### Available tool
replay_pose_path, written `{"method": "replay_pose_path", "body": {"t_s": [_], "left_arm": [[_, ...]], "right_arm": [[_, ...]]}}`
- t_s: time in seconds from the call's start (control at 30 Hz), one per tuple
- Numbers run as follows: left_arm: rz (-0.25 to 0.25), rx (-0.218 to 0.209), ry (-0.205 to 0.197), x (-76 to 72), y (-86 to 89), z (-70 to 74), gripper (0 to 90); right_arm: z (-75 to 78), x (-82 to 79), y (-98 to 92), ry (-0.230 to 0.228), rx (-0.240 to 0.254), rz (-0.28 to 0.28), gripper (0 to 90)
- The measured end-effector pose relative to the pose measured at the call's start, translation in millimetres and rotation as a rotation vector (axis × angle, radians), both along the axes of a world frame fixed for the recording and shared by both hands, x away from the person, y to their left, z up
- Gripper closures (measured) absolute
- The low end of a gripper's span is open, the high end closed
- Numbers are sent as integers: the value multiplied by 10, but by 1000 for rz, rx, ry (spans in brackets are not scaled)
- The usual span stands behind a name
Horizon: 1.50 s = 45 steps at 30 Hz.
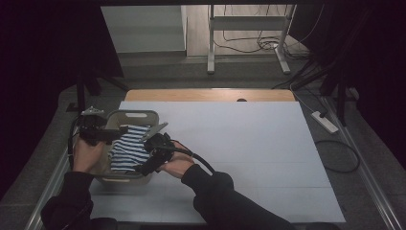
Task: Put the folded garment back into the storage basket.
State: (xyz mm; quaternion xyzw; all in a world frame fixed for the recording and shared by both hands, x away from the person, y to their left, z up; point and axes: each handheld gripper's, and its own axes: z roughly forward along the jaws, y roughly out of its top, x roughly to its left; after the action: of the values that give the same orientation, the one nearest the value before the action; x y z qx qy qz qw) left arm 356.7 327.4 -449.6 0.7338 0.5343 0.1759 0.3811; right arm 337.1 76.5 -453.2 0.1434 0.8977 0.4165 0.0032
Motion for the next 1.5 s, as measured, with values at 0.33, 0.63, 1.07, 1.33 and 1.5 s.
{"method": "replay_pose_path", "body": {"t_s": [0.33,0.63,1.07,1.33,1.5], "left_arm": [[-33,-13,6,-33,-67,27,0],[-52,-11,5,-83,-118,39,0],[-67,-8,3,-174,-178,51,0],[-53,-3,-4,-233,-199,69,0],[-59,-7,6,-257,-229,61,0]], "right_arm": [[14,16,-200,0,-14,-9,0],[27,18,-379,0,-12,-17,0],[32,16,-648,-15,-12,-33,0],[3,-6,-807,-18,-12,-43,0],[-6,-18,-871,-16,-16,-45,0]]}}
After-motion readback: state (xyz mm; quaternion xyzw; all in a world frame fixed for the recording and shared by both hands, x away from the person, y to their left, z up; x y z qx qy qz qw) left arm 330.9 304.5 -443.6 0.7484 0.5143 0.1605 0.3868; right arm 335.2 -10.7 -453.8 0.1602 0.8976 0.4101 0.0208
